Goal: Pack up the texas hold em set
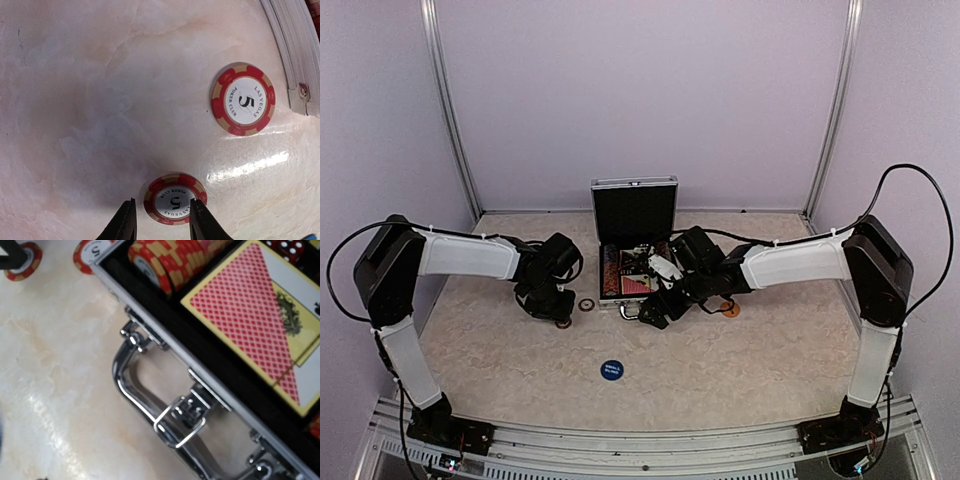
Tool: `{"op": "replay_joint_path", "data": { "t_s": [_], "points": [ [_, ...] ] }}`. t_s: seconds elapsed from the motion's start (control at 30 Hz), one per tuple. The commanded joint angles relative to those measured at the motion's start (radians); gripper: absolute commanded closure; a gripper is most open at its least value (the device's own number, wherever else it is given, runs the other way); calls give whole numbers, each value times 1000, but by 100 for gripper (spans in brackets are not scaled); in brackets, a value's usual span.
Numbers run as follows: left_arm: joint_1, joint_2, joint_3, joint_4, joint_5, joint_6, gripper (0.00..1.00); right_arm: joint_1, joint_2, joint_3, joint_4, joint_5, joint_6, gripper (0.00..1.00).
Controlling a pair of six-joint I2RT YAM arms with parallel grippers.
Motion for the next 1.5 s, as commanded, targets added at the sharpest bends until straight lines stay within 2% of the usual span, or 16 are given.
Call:
{"op": "replay_joint_path", "data": {
  "t_s": [0.0,0.17,0.53,0.67,0.77,0.97,1.17,1.47],
  "points": [
    [-10,-11,45,-60,-18,0,64,10,4,14,-6,-13,1,4],
    [-25,-11,59,-64,-15,-5,62,10,5,12,-6,-12,2,3],
    [-48,1,19,-57,-15,-24,46,13,5,5,-18,-40,6,3],
    [-39,-5,2,-51,-26,-20,37,16,6,-9,-18,-40,7,3],
    [-22,4,-11,-25,0,-13,34,21,10,-8,-17,-40,10,3],
    [-9,46,-9,-6,17,8,35,26,7,-7,-18,-36,12,4],
    [5,74,1,6,33,29,40,27,11,-8,-17,-34,12,4],
    [4,82,-4,13,46,20,54,26,28,6,-19,-35,8,4]
  ]
}}
